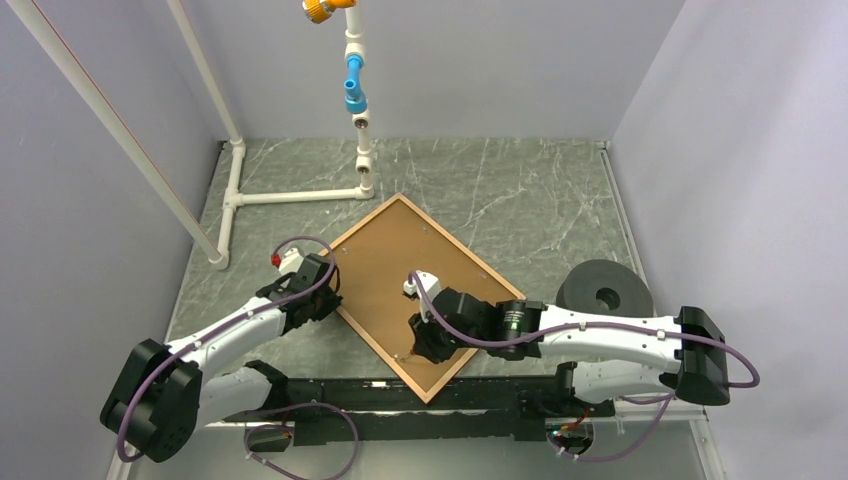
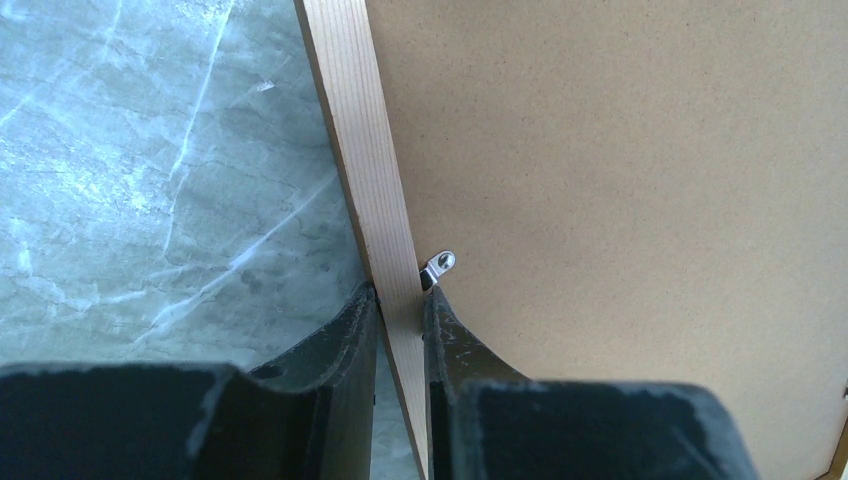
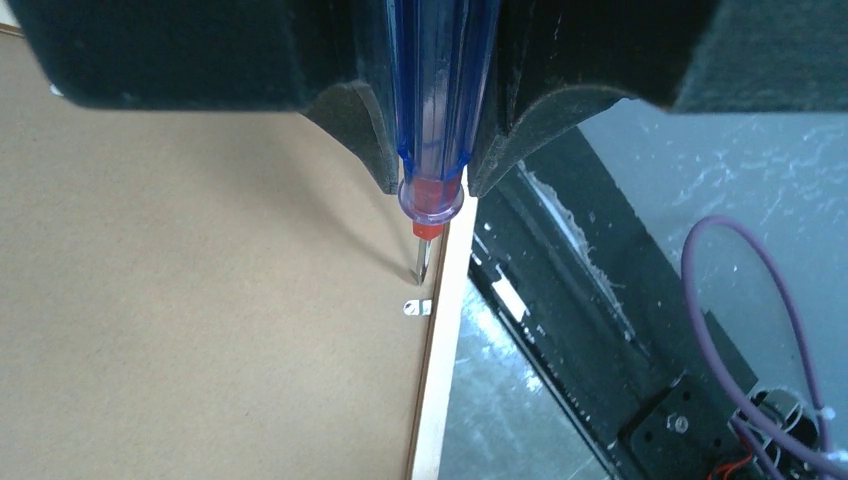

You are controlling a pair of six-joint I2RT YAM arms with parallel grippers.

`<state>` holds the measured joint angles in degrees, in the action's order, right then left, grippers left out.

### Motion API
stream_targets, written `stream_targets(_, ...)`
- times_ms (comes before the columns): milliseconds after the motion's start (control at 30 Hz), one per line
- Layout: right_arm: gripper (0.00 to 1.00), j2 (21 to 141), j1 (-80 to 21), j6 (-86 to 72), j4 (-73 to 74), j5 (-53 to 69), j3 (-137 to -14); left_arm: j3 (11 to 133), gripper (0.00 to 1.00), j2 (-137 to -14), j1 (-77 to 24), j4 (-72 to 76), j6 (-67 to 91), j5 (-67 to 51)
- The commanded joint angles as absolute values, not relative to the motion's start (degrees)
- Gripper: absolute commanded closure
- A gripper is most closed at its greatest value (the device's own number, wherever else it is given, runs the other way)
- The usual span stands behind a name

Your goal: Take the photo out of the frame

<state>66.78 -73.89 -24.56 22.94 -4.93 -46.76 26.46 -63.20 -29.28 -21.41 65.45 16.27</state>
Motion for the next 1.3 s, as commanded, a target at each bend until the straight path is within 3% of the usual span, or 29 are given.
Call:
stream_targets(0, 1.00, 64.7, -75.1, -26.4, 22.7, -2.1, -45.9, 24.5, 1.00, -64.3, -29.4, -20.9, 65.1, 13.5)
stream_targets(367, 1.00, 66.9, -76.1, -25.9, 19.7, -11.1, -46.9, 24.6, 1.00, -64.0, -29.4, -21.5, 65.1, 13.5)
stream_targets(967, 1.00, 69.7, -76.1, -26.2, 11.6, -13.2, -46.1, 23.7, 1.00, -63.7, -29.4, -20.5, 66.0, 12.6)
stream_targets(1267, 1.00, 65.7, -81.6, -22.6, -0.4, -27.2, -37.8, 22.7, 1.00, -63.5, -29.4, -19.9, 67.1, 11.9)
